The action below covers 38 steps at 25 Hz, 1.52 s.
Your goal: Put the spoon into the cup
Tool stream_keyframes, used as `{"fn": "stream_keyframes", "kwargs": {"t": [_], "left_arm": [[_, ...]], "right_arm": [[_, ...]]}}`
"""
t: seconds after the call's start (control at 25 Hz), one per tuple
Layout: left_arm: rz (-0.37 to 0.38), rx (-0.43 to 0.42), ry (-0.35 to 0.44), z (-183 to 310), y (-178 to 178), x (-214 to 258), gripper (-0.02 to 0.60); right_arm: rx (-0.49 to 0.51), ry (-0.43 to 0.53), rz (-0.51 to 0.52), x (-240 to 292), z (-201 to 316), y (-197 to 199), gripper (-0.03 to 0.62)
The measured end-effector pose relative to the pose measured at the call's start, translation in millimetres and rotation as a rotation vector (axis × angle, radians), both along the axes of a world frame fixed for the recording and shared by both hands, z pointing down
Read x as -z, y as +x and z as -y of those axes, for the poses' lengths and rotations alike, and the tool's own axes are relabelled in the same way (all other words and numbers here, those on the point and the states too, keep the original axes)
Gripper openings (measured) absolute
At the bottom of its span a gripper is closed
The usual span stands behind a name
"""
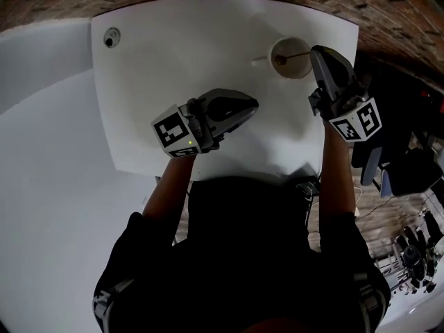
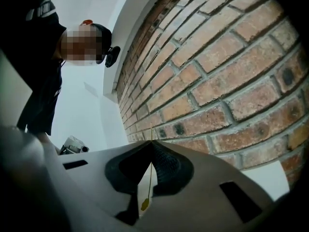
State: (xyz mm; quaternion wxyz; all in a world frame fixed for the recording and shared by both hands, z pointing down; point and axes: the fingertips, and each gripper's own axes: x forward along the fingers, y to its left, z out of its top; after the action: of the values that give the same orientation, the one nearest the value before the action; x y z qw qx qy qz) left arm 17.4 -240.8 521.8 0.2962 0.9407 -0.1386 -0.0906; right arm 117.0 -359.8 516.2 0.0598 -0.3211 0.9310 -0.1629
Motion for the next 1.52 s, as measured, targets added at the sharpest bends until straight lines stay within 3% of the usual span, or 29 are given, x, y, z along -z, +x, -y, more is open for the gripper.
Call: {"fn": "stream_keyframes", "kwargs": {"t": [0.36, 0.6, 1.0, 1.52], "left_arm": [[0.016, 0.006, -0.035, -10.0, -6.5, -2.1, 0.017], [0.016, 0.012, -0.021, -12.1, -10.1, -2.1, 0.017], [0.022, 0.008, -0.021, -12.6, -10.9, -4.3, 0.017], [0.035, 0.011, -0.011, -17.3, 0.1, 6.6, 0.017]], "right_arm": [[0.051, 0.058, -0.186, -16.0, -7.7, -20.5, 0.008], [0.038, 0.068, -0.212, -17.8, -8.1, -22.0, 0.008], [-0.104, 0.026, -0.305, -38.6, 7.7, 1.9, 0.032], [-0.134, -0.066, -0.215, -56.2, 11.0, 20.2, 0.04]]}}
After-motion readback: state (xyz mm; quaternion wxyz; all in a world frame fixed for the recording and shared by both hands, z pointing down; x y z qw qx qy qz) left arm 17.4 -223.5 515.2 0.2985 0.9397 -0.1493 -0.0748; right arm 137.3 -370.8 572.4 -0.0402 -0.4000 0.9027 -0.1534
